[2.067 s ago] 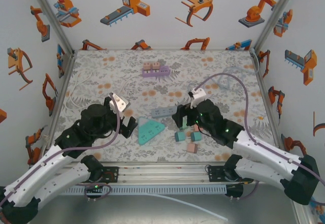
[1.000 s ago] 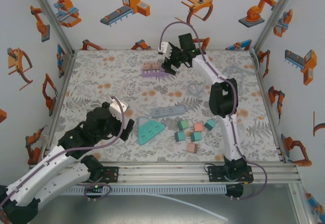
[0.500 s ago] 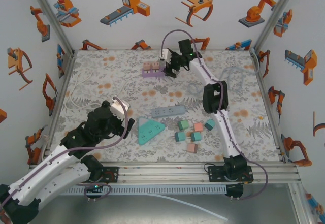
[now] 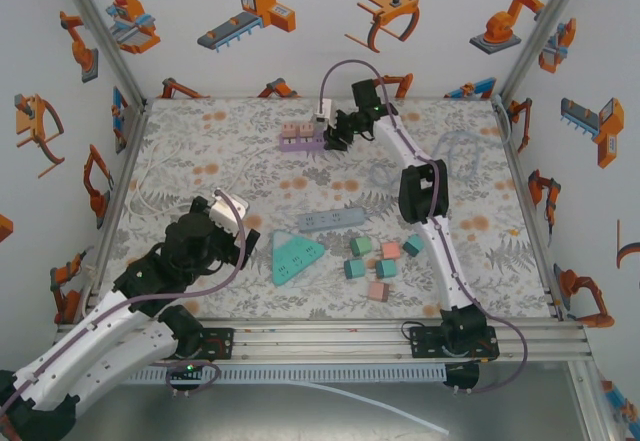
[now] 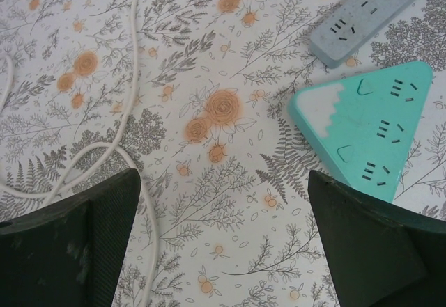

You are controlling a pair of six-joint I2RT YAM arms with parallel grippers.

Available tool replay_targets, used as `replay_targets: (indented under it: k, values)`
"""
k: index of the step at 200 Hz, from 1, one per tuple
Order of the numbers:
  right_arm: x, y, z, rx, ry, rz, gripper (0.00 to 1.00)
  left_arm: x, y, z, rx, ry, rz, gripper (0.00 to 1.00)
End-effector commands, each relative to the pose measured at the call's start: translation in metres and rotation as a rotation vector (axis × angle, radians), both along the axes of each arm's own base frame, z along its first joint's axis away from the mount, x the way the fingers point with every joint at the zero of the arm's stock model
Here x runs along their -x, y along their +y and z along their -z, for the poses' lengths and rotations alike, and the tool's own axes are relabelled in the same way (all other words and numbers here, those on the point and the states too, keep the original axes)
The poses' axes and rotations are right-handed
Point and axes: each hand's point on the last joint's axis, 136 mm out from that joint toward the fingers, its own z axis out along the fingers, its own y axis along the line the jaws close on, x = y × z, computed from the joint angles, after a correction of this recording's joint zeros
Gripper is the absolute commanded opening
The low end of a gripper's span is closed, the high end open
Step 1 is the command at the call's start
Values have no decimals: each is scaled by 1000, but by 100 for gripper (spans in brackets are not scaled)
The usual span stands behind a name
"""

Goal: Pull the plug off the socket

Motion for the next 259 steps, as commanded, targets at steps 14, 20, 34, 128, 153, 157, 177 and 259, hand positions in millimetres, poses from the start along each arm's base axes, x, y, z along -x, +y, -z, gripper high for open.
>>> replay_targets:
  k: [14, 20, 34, 128, 153, 157, 177, 259]
  values:
    - [11, 0, 9, 31, 37, -25, 45, -2, 4, -3, -10, -13, -18, 97]
    - [14, 1, 6, 34, 35, -34, 43, -2, 5, -2, -14, -10, -22, 97]
    - [20, 2, -9, 31, 32, -42, 41, -3, 5, -3, -15, -13, -29, 97]
    - [136, -31, -30, 201, 175, -198, 33, 9, 0, -9, 50, 11, 15, 97]
    - [161, -35, -22, 232, 207, -212, 33, 10, -3, -10, 75, 8, 26, 97]
    - [163, -35, -21, 236, 206, -212, 33, 10, -3, -9, 74, 10, 26, 97]
    - [175, -39, -8, 250, 211, -203, 34, 10, -4, -8, 71, 20, 29, 97]
    - [182, -45, 6, 278, 183, -177, 55, 6, -6, -3, 61, 26, 22, 97]
